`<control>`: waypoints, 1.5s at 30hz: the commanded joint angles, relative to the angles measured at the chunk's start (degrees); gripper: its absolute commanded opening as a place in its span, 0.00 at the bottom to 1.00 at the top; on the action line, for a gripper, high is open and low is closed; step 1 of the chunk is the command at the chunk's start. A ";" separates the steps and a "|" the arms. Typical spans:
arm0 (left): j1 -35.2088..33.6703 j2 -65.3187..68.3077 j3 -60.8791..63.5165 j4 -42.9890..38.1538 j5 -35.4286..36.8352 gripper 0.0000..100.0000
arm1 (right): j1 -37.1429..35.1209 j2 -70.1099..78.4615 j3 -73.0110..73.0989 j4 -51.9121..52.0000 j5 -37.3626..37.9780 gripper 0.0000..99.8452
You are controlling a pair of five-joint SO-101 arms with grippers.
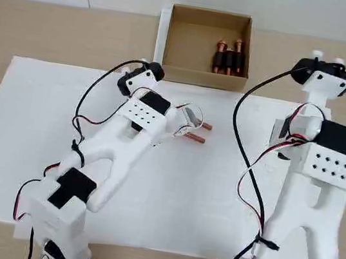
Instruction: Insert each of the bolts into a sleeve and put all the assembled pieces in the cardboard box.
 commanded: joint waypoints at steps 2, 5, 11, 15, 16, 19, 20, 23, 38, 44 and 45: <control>0.18 0.09 -2.77 -1.76 0.44 0.28 | 0.66 -2.68 -3.08 0.48 0.26 0.01; 0.18 0.88 -2.77 -1.93 0.44 0.24 | 0.66 -2.95 -3.08 1.19 0.26 0.01; 0.18 2.37 -2.77 -1.93 0.44 0.08 | 0.66 -3.12 -3.08 2.07 0.26 0.01; 0.18 2.90 -2.77 -1.93 0.44 0.08 | 0.66 -3.12 -3.08 2.07 0.26 0.01; 0.18 2.90 -2.77 -1.93 0.35 0.08 | 0.66 -3.12 -3.08 2.07 0.26 0.01; 0.26 2.90 -2.77 -1.85 0.18 0.08 | 0.66 -3.12 -3.08 2.07 0.26 0.01; 0.26 2.90 -2.77 -1.85 0.18 0.08 | 0.66 -3.12 -3.08 2.07 0.26 0.01; 0.26 2.64 -2.77 -1.67 -0.09 0.07 | 0.66 -3.12 -3.08 2.07 0.26 0.01; 0.26 2.37 -12.35 13.10 -13.54 0.01 | 0.66 -3.12 -3.08 1.71 0.26 0.01; -0.53 2.37 -21.76 24.70 -30.95 0.01 | 0.31 -3.12 -3.08 1.63 0.26 0.01; -1.14 2.37 -23.34 26.99 -33.67 0.01 | 0.31 -3.12 -3.08 1.63 0.26 0.01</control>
